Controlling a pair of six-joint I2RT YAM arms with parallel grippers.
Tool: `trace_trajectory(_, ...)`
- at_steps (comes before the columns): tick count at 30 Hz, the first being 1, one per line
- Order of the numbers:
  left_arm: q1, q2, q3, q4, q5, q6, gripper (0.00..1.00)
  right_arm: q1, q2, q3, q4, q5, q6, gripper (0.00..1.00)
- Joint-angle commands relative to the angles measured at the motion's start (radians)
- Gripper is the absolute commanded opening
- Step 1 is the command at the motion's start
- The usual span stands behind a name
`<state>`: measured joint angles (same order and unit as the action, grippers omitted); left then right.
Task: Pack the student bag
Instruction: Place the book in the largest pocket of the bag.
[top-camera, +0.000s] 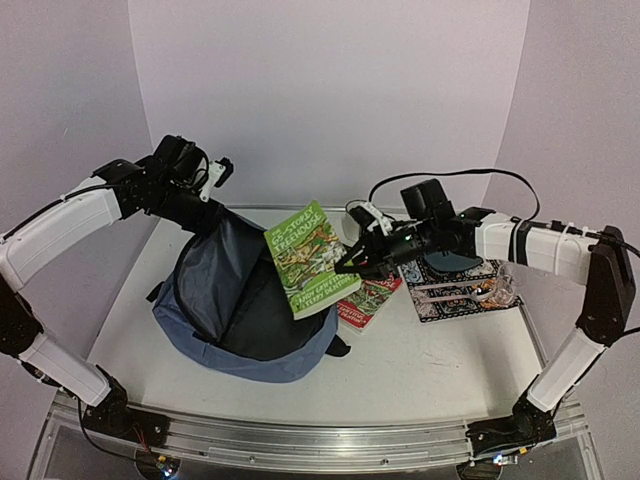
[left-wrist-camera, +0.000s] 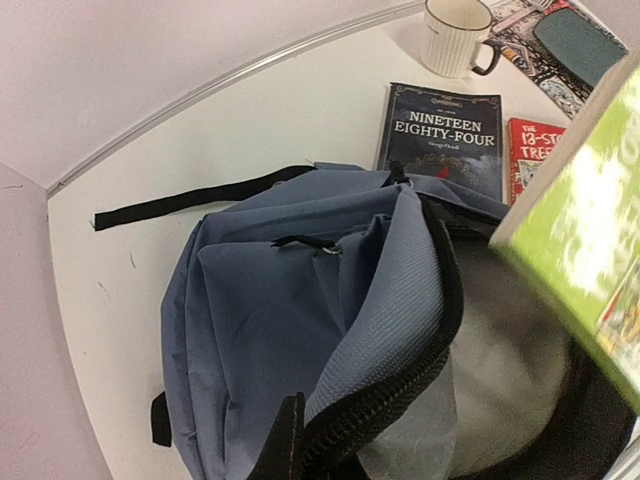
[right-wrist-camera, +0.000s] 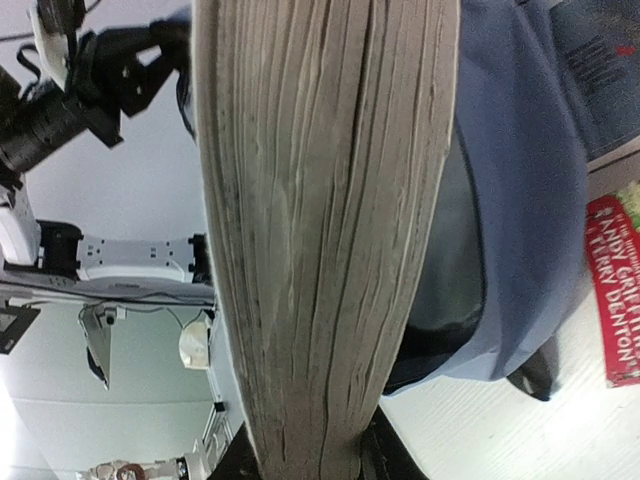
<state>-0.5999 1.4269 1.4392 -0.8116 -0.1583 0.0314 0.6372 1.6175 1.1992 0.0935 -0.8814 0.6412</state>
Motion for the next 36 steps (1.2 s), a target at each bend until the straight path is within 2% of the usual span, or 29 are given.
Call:
trace_trajectory(1,0.005,-0.043,0.087,0.036,0.08,0.01,0.0,0.075,0.041,0.035,0.034,-0.109,-0.052,0.0)
trace_trajectory(9,0.005,-0.066,0.111,0.035,0.131,-0.022,0.0,0.126,0.172,0.065,0.03,-0.122,-0.065,0.0)
trace_trajectory(18,0.005,-0.098,0.103,0.037,0.296,-0.074,0.0,0.151,0.337,0.204,0.008,-0.149,-0.087,0.0)
trace_trajectory(27,0.001,-0.098,0.099,0.037,0.527,-0.09,0.0,0.165,0.463,0.38,-0.014,-0.169,-0.084,0.0)
trace_trajectory(36,-0.075,-0.085,0.096,0.036,0.648,-0.099,0.0,0.168,0.555,0.488,-0.028,-0.098,-0.056,0.0)
